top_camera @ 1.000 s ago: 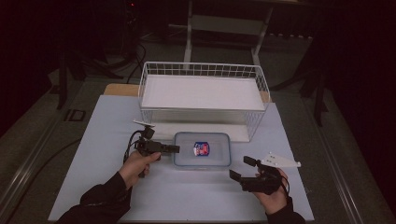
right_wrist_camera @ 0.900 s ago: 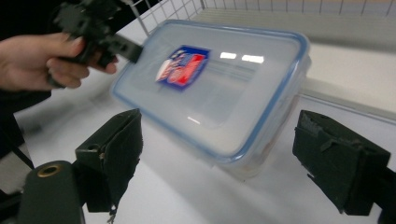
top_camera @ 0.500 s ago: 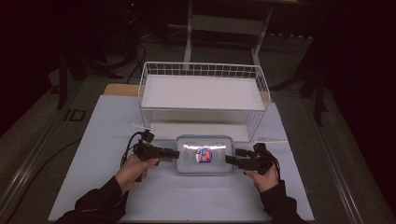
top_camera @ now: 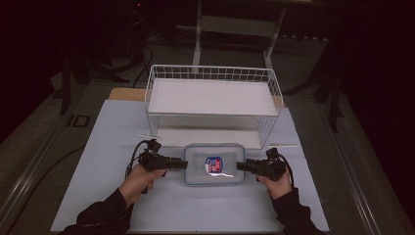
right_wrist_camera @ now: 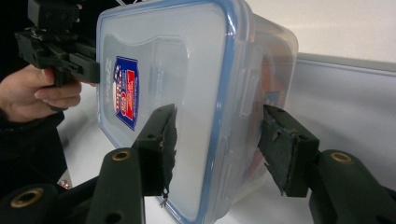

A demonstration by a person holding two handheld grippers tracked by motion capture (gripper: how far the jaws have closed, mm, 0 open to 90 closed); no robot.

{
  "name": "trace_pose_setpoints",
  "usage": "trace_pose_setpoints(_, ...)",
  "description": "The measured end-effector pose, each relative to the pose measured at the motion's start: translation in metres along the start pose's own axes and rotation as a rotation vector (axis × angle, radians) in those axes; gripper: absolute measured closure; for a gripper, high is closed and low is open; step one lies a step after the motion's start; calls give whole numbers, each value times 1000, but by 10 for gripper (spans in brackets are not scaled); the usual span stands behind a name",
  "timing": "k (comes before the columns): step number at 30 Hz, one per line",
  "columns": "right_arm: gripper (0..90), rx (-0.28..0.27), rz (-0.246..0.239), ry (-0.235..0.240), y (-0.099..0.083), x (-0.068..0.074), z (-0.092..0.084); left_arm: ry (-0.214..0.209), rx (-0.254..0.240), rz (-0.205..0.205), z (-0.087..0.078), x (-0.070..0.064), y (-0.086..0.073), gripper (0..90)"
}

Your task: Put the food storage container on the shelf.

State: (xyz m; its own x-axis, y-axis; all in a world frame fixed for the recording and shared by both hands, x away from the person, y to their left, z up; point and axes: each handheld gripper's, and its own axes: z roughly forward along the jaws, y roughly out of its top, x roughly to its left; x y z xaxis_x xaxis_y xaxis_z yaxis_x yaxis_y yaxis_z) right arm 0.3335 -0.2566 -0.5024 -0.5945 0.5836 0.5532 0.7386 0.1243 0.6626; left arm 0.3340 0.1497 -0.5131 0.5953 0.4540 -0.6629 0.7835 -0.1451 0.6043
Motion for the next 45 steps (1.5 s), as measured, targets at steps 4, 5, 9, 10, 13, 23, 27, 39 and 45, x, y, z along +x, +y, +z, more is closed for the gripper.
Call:
trace_pose_setpoints(4, 485, 7, -6, -9, -1, 4, -2, 22, -13, 2, 0, -6, -2, 575)
trace_pose_setpoints(5, 485, 5, -7, -13, -2, 5, -3, 29, -10, 3, 0, -7, -2, 574)
trace_pose_setpoints(9, 485, -5, -26, -29, -1, 7, -3, 56, -20, 32, 1, -12, -1, 571)
trace_pose_setpoints(10, 486, -11, -24, -28, 0, 7, -4, 55, -24, 35, 1, -12, 0, 571)
trace_pose_setpoints(13, 487, -18, -31, -31, 3, 8, -5, 70, -31, 55, 1, -14, 3, 566)
trace_pose_setpoints(23, 489, -57, -52, -51, 23, 5, -4, 102, -92, 94, 0, -10, 23, 559)
trace_pose_setpoints(27, 489, -74, -50, -56, 32, 2, -3, 110, -99, 102, 1, -6, 31, 558)
trace_pose_setpoints(39, 487, -105, -52, -87, 51, -10, 10, 171, -166, 104, 8, 9, 46, 538)
trace_pose_setpoints(45, 483, -133, -59, -98, 57, -13, 18, 207, -195, 114, 8, 14, 51, 531)
